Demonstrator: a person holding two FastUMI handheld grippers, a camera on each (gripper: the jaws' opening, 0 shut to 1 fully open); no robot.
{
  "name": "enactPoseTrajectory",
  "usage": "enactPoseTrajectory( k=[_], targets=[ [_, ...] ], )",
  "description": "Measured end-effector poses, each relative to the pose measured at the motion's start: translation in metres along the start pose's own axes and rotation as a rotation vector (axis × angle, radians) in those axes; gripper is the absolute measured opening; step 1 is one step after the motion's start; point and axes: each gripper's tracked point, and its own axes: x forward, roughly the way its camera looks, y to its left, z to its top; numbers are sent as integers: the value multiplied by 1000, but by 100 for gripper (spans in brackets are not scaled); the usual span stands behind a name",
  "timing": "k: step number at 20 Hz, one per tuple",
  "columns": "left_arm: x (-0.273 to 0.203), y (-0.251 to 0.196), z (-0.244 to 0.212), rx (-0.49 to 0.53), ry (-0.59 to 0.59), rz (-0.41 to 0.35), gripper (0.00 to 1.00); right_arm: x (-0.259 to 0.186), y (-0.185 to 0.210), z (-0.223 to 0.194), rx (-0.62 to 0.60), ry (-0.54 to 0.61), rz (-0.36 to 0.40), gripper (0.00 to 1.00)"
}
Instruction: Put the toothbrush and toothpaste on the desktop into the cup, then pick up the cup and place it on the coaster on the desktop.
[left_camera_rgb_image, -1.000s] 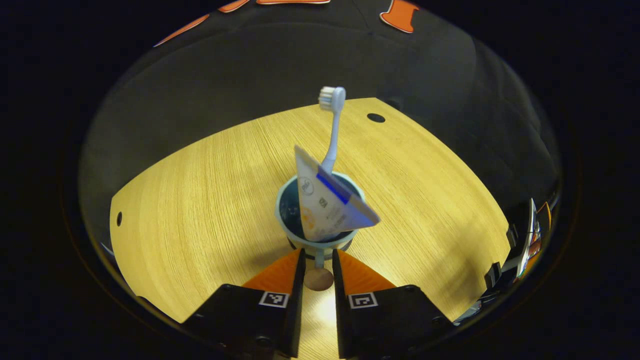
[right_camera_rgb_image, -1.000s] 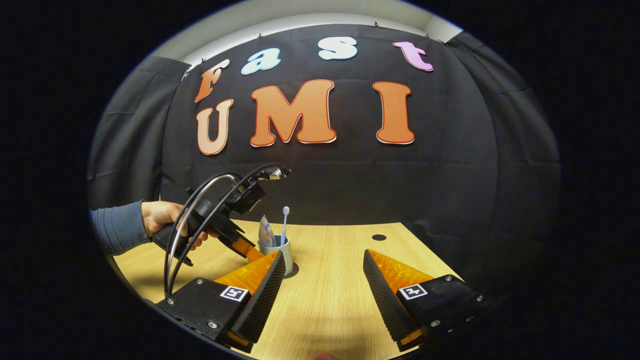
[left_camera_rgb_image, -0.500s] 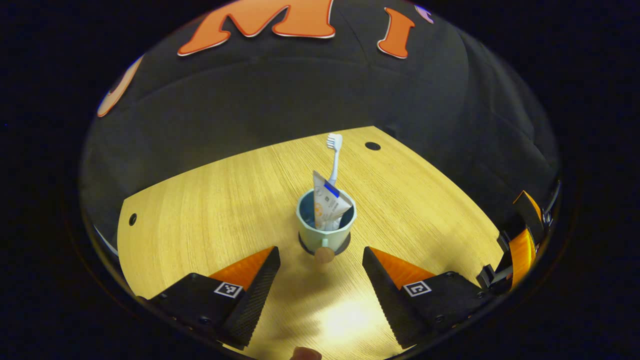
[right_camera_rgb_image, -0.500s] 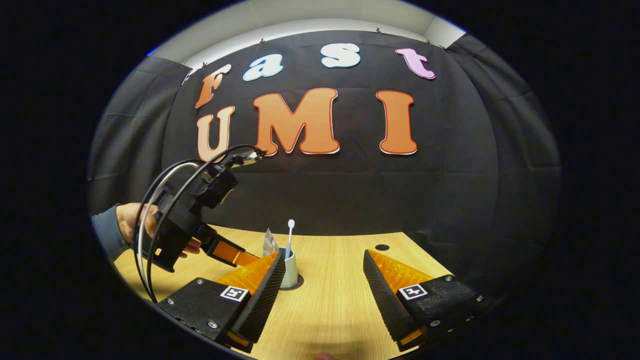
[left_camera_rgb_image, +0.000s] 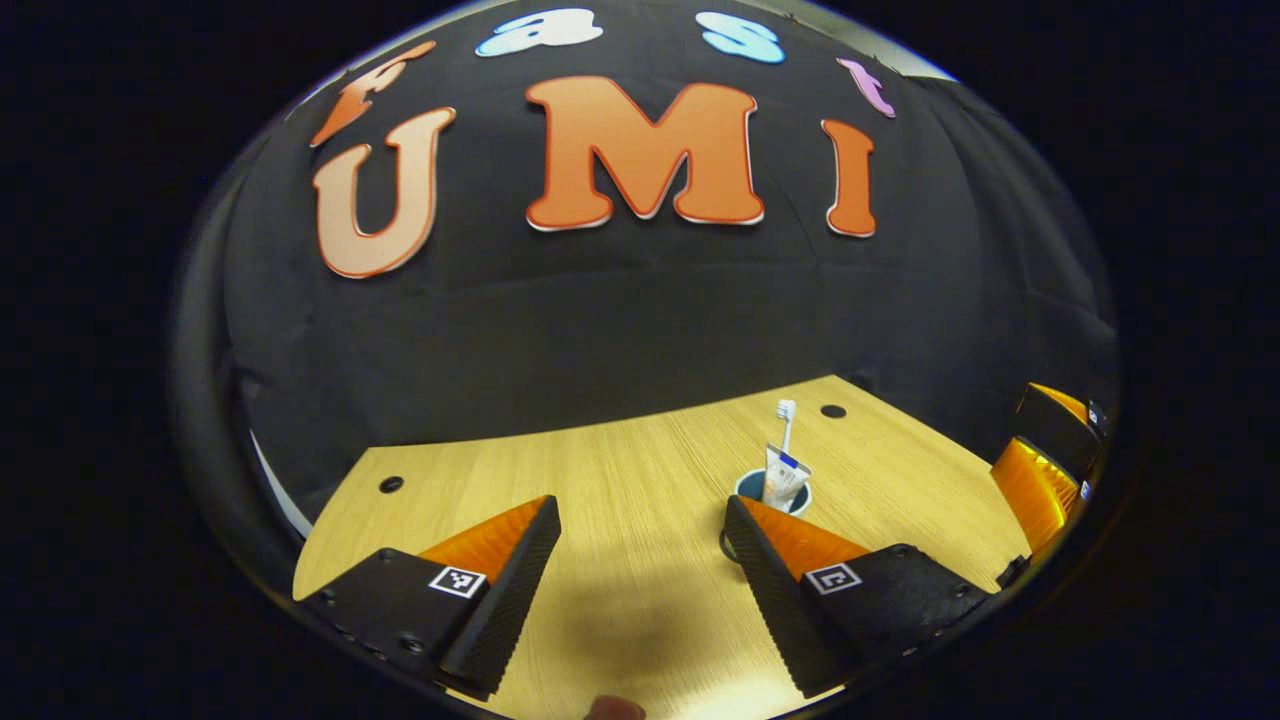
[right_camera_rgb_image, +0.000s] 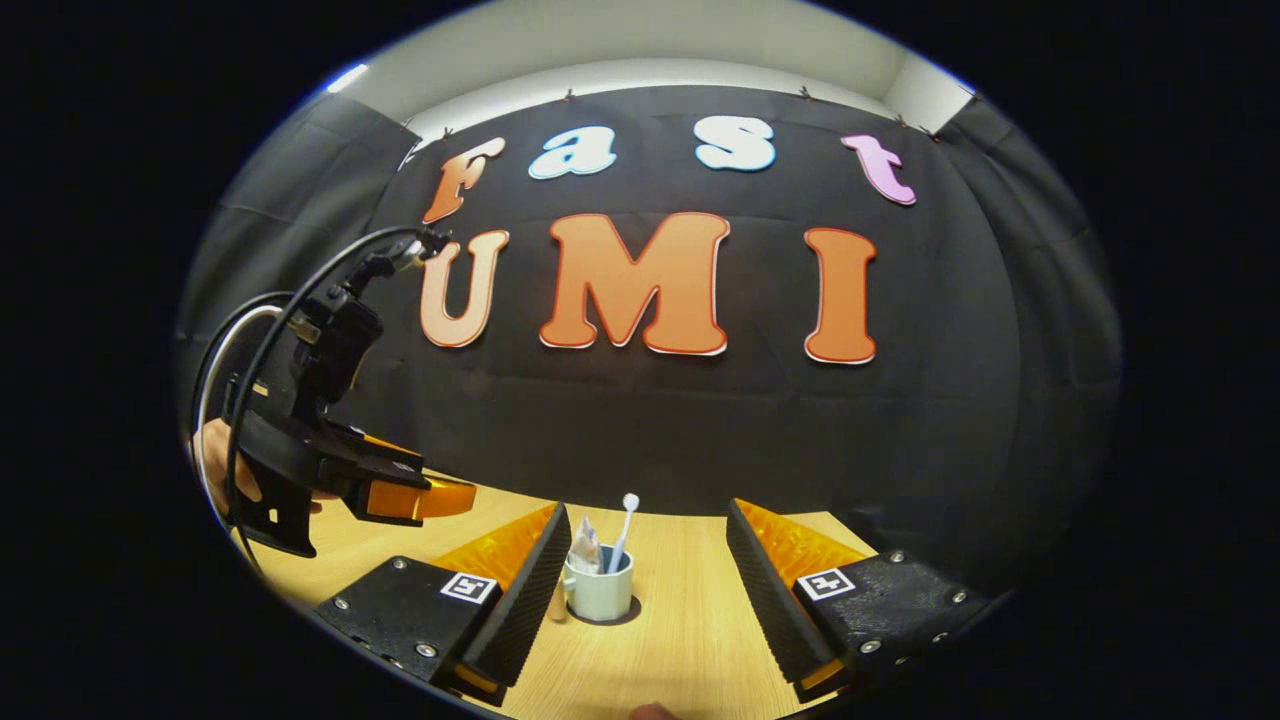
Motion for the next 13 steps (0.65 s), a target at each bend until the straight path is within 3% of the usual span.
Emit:
enactPoseTrajectory(
  k=[9, 13],
  targets=[
    [-56, 63, 32, -65, -210, 179, 100, 14, 46, 46, 3, -100, 57, 93],
    [-73, 71, 45, -37, -306, 234, 99, 13, 49, 51, -28, -132, 55, 94]
  ],
)
